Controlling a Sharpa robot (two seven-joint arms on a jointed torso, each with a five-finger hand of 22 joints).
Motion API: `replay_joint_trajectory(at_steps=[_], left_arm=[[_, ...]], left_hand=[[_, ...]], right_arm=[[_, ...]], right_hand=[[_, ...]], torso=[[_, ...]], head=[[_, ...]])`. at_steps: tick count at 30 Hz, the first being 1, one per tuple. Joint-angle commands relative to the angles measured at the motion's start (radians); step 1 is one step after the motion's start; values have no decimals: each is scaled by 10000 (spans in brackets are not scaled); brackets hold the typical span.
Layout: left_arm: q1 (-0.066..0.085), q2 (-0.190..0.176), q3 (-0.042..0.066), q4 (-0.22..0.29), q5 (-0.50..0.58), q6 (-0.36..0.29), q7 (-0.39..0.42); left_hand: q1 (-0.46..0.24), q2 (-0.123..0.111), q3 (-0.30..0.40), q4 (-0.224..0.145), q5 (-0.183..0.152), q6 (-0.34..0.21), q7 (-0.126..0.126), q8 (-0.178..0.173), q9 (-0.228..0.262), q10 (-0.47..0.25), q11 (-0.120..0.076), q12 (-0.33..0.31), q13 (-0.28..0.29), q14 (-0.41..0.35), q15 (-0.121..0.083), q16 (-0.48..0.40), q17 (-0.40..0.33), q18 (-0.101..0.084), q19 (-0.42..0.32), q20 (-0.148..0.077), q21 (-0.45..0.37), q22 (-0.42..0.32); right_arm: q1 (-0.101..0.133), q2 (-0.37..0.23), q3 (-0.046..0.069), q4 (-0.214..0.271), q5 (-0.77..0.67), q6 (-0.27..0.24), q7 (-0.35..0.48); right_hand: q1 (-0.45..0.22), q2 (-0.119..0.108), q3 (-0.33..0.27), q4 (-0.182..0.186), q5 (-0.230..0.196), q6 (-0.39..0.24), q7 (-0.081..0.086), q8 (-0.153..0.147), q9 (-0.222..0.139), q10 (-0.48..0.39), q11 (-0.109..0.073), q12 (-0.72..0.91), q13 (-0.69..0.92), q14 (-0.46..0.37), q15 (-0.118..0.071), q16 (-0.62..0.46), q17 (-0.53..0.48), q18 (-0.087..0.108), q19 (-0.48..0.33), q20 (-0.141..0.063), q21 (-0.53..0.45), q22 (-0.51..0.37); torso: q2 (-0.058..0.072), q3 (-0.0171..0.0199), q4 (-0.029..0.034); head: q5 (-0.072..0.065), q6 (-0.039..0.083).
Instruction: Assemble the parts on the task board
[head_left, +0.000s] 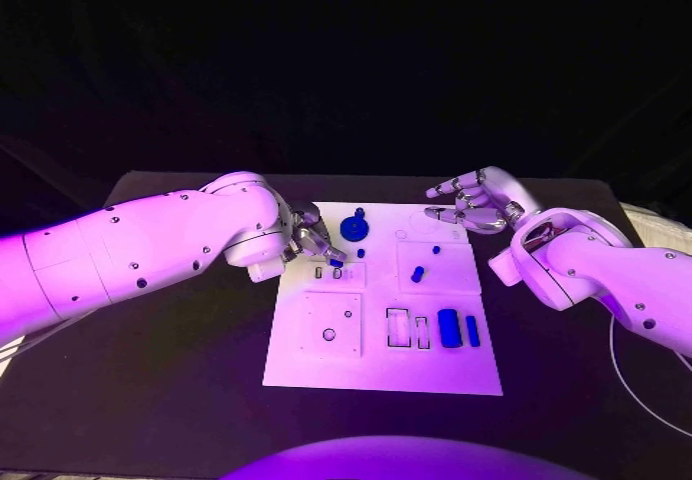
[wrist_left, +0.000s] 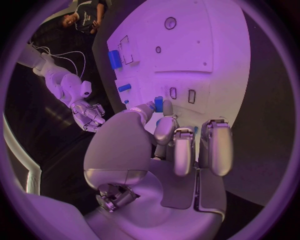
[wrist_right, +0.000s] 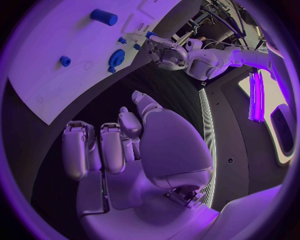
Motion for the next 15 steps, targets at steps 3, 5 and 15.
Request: replay_joint_trajectory(at_steps=[3,5,15], left_arm=[[-215,-34,1,218,-1043,-1098,99],[-288,1,1,207,-1220,-1105,82],[-434,206,-2,-44,-1664,-476,-61]], left_hand=[[-120,-15,1777,-1695,-23,48,-7,53,17,85,-9,60,8,1050,49,31,2634,-80,483,17,33,1630],[-120,-15,1777,-1695,-23,48,-7,53,17,85,-9,60,8,1050,49,31,2634,-80,483,17,33,1630],[-141,-33,1812,-1705,-26,49,-11,61,28,86,-10,55,0,1050,47,31,2634,-75,475,14,18,1616]], right_arm=[[-9,-6,0,-17,0,63,116],[-9,-4,0,-32,2,56,126],[-11,1,0,-47,20,69,157]], right_hand=[[0,-5,42,21,37,67,26,-50,-13,32,-6,1,-37,546,-41,-48,258,191,18,-42,-59,177],[0,-5,42,21,37,67,26,-50,-13,32,-6,1,-37,546,-41,-48,258,191,18,-42,-59,177],[-8,-9,41,24,38,66,26,-52,-14,32,-6,1,-38,545,-41,-52,253,195,5,-42,-69,158]], torso=[[-45,21,58],[-60,13,65],[-36,25,50]], head=[[31,-25],[22,-10],[62,-1]])
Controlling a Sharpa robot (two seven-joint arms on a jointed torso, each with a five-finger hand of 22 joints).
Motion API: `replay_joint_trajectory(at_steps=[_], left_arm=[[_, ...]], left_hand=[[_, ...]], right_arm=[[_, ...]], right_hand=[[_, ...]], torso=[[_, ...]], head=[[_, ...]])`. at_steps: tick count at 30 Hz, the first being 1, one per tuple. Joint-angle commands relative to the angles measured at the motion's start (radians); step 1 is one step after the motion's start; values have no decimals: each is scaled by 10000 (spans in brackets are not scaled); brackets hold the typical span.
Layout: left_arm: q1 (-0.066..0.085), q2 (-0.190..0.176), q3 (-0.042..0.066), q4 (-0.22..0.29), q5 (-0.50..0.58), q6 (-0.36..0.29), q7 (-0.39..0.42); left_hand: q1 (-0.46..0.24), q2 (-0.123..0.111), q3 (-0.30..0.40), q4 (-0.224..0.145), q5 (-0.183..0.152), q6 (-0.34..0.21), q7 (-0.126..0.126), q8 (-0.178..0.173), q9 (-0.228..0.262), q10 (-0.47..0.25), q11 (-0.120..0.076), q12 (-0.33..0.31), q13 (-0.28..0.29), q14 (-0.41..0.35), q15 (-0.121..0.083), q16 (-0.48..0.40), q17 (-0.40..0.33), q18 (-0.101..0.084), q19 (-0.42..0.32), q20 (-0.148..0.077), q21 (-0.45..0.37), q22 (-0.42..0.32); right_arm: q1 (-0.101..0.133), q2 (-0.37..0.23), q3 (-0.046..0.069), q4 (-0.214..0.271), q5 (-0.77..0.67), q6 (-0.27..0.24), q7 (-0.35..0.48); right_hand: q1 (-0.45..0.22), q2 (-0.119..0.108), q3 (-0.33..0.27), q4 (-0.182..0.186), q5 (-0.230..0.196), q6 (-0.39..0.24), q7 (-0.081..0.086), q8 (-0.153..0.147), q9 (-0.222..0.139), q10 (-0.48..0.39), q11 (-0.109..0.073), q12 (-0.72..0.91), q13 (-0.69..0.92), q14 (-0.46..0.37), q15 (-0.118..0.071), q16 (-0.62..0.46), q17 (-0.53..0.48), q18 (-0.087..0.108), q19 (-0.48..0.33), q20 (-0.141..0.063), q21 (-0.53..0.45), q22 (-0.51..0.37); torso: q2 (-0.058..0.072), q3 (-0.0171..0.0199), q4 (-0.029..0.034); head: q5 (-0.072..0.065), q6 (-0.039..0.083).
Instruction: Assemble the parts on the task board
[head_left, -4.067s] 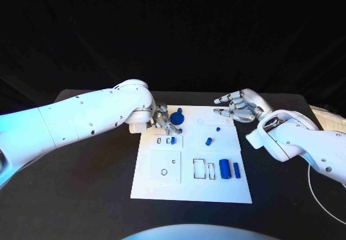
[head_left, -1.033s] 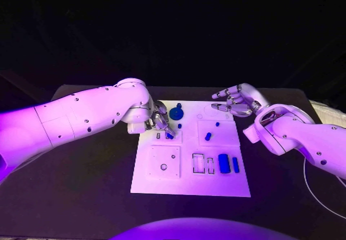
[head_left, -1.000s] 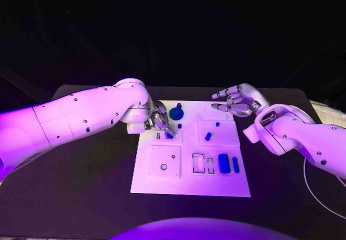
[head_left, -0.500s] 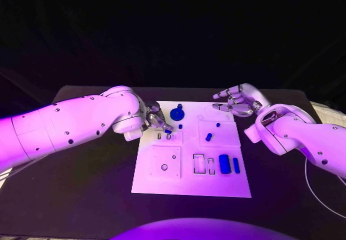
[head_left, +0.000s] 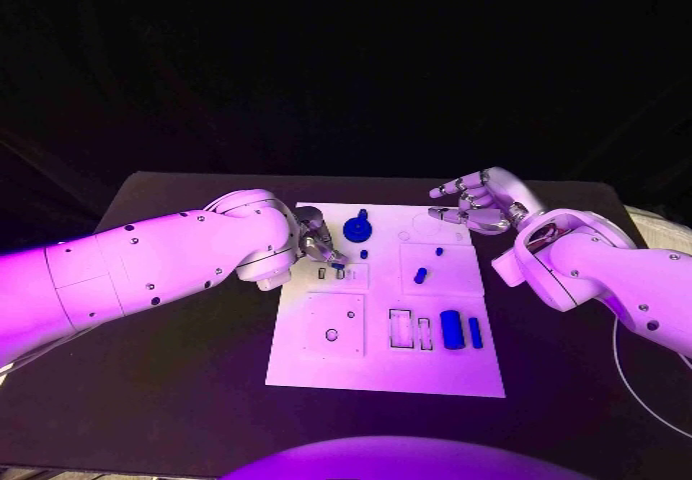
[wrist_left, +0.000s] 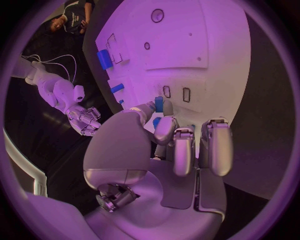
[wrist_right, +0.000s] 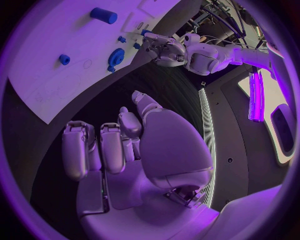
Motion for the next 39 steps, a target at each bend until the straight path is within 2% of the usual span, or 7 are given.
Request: replay_joint_trajectory(at_steps=[1,10,18,24,26,29,39], left_arm=[[-14,68,4,-67,-485,350,-42],[-45,253,-6,-239,-716,850,-92],[-106,346,-6,-300,-740,1039,-105],[-115,340,-6,-325,-743,1165,-115],[-117,320,-6,-323,-742,1217,-120],[-118,304,-5,-319,-740,1316,-129],[-120,290,-4,-331,-678,1678,-157]], left_hand=[[-62,47,1638,-1580,-16,60,-27,62,12,87,-10,56,1,1050,46,31,2634,-76,475,13,18,1608],[-87,40,1651,-1576,-22,61,-25,66,19,90,-9,58,4,1050,47,31,2634,-77,479,11,23,1614],[-105,36,1659,-1573,-26,63,-26,70,23,93,-9,60,5,1050,47,31,2634,-75,474,10,15,1607],[-121,36,1669,-1569,-28,66,-27,75,28,95,-9,62,6,1050,47,31,2634,-74,472,10,10,1603],[-192,38,1689,-1546,-36,87,-37,101,51,74,-14,14,-55,1050,45,31,2634,-72,468,9,1,1596],[-268,43,1709,-1520,-42,104,-48,130,79,44,-22,-50,-136,1050,40,31,2634,-70,465,6,-6,1592],[-363,43,1766,-1514,-34,144,-78,200,139,75,-45,-4,-87,1050,25,31,2634,-71,468,-3,-4,1598]], right_arm=[[-12,3,0,9,6,74,132],[-12,11,0,15,57,74,165],[-13,34,0,16,62,77,173],[-13,33,0,16,63,82,171],[-15,33,0,14,63,84,172],[-18,34,0,13,63,86,173],[-33,56,0,-21,156,46,259]], right_hand=[[-8,-9,41,24,38,66,26,-52,-14,32,-6,1,-9,545,-41,-52,255,195,5,-42,-69,159],[-9,-8,42,25,39,66,26,-52,-14,31,-6,0,-11,545,-41,-53,255,195,6,-42,-69,160],[-14,-6,44,28,41,66,25,-52,-14,28,-6,-7,-17,545,-41,-55,253,194,9,-41,-67,165],[-14,-6,44,28,41,66,25,-52,-14,28,-6,-7,-17,545,-41,-55,253,194,9,-41,-67,165],[-14,-6,44,28,41,66,25,-52,-14,28,-6,-7,-17,545,-41,-55,253,194,9,-41,-67,165],[-14,-6,44,28,41,66,25,-52,-14,28,-6,-7,-17,545,-41,-55,253,194,9,-41,-67,165],[-61,18,52,63,27,69,26,-55,-16,36,-4,5,-15,545,-39,-58,254,194,11,-40,-68,166]], torso=[[10,1,11],[19,-5,6],[16,-4,5],[9,-3,10],[10,-12,12],[9,-11,18],[22,-7,15]], head=[[2,-3],[10,-33],[-8,-50],[-6,-68],[23,-33],[-7,-59],[25,-102]])
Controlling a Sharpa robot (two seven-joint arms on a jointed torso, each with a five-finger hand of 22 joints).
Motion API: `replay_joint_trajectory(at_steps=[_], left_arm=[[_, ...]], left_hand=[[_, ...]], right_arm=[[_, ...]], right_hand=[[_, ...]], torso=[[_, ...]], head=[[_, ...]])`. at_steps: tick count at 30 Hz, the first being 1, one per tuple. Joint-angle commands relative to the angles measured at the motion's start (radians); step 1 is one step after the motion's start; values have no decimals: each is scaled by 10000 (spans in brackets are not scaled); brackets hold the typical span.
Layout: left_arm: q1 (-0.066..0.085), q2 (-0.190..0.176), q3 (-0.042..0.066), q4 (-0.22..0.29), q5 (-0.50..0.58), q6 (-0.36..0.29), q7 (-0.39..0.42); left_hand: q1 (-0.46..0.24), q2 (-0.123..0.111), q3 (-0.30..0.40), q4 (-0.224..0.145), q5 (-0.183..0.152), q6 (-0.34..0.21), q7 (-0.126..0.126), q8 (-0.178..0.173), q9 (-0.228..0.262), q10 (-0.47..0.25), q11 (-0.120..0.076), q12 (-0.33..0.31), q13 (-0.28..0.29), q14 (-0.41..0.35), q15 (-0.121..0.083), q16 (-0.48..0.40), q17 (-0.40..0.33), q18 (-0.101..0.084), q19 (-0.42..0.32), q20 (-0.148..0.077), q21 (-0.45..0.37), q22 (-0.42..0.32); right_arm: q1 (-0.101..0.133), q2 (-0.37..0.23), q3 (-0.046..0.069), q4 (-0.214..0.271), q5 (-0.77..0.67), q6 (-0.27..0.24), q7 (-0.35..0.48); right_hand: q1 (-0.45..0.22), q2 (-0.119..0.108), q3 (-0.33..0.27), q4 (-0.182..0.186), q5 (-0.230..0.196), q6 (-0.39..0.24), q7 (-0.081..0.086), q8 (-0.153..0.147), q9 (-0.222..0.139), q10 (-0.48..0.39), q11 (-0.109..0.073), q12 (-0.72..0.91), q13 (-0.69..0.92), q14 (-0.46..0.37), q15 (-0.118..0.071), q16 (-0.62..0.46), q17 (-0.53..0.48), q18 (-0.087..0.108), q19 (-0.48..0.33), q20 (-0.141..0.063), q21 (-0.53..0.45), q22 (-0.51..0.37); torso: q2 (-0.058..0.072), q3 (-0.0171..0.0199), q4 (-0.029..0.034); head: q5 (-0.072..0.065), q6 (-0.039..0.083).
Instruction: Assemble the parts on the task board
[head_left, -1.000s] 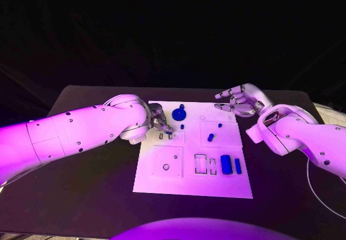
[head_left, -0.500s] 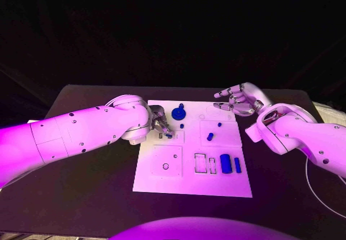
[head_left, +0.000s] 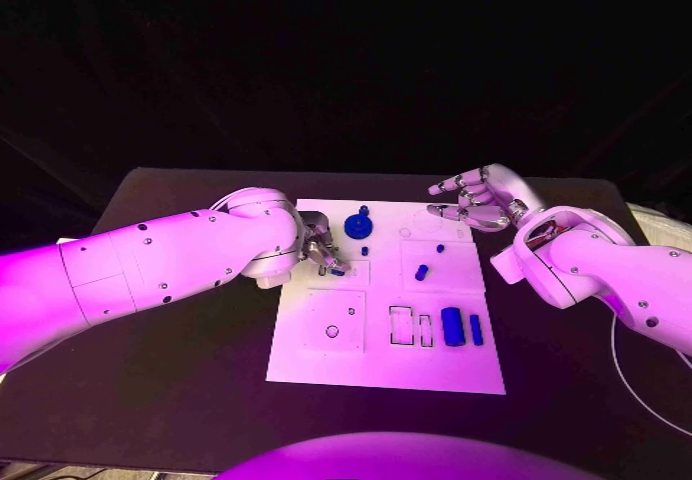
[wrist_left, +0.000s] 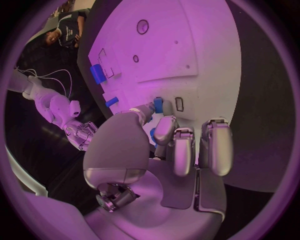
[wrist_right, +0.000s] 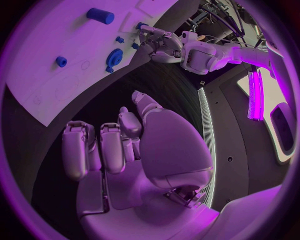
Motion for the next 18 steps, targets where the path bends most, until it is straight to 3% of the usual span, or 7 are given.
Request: replay_joint_trajectory(at_steps=[1,18], left_arm=[[-20,-4,-17,-32,-23,471,-87],[-20,308,-22,-378,54,658,-97]], left_hand=[[-112,-23,1521,-1459,47,140,-81,38,-3,46,-17,-4,10,1050,25,31,2628,-72,468,-4,-3,1602],[-444,-105,1590,-1443,88,239,-164,215,151,109,-82,65,64,1050,-29,31,2628,-81,491,-48,25,1640]], right_arm=[[-18,14,0,-12,39,46,157],[-29,46,0,-26,72,23,201]], right_hand=[[-61,18,9,20,27,69,26,-55,-17,36,-4,5,-8,545,-39,-58,257,194,11,-40,-68,170],[-80,30,15,35,14,69,26,-57,-18,29,-4,-11,-23,542,-39,-70,243,197,3,-39,-75,158]], torso=[[4,1,2],[0,7,-10]], head=[[6,-15],[-2,-53]])
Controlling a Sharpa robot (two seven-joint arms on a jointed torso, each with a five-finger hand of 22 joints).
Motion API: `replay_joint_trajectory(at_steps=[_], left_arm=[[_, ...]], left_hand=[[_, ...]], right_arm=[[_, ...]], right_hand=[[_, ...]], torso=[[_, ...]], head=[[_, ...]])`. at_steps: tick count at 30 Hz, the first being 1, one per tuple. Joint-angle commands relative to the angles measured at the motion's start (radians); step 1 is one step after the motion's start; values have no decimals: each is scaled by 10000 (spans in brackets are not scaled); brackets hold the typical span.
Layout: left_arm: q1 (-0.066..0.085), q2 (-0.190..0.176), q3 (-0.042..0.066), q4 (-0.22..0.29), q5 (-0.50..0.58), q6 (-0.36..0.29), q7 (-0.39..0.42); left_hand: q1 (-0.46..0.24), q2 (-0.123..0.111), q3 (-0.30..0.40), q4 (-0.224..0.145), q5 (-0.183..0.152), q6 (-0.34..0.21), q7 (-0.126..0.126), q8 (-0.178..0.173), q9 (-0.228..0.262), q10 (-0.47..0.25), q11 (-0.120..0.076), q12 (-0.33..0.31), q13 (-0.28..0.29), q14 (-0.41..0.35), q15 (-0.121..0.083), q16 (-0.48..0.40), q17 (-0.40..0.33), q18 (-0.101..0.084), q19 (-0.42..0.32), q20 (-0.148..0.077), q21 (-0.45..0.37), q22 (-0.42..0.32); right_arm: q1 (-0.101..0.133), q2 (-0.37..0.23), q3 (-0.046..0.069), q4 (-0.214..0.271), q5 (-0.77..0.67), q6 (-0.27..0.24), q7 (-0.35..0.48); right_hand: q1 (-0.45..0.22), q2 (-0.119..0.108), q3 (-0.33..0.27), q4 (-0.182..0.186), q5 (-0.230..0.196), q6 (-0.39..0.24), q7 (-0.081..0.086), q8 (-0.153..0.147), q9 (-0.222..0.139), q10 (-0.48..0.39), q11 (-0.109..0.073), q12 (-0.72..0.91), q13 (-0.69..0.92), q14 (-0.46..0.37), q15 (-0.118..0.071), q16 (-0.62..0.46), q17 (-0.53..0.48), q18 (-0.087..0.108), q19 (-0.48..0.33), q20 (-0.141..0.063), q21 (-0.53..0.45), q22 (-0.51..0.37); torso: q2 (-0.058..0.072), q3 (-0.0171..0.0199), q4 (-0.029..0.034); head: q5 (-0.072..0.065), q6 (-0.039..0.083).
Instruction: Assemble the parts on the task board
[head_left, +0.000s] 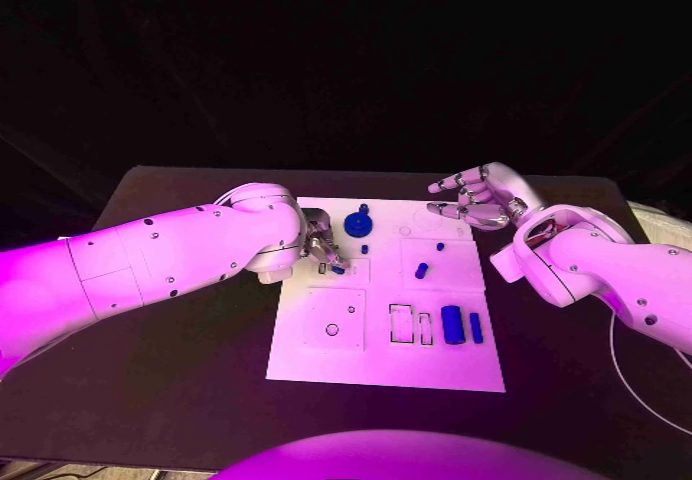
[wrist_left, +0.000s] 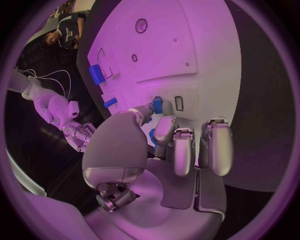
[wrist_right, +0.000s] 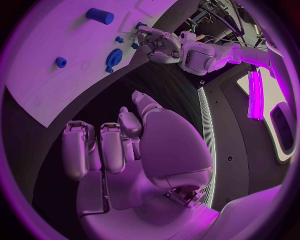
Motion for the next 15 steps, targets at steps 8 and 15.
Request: replay_joint_trajectory(at_steps=[8,15], left_arm=[[-48,216,-39,-221,54,520,-92],[-46,291,-38,-323,54,585,-96]], left_hand=[[-717,-129,1064,-958,344,367,-290,234,147,53,-122,36,-47,1050,-103,31,2630,-70,476,-109,-18,1616],[-1097,-176,953,-842,459,462,-348,361,228,112,-170,107,17,1050,-144,31,2630,-79,495,-149,5,1648]], right_arm=[[-16,15,0,18,30,-34,122],[-16,10,0,22,166,-42,82]], right_hand=[[-82,31,17,36,14,66,26,-58,-10,24,-4,-21,-17,542,-39,-32,237,200,-4,-39,-41,149],[-83,32,19,37,17,61,26,-61,-11,19,-4,-29,-24,536,-39,-52,209,205,-20,-39,-53,124]], torso=[[-9,3,2],[-3,1,5]], head=[[-9,-12],[-27,-3]])
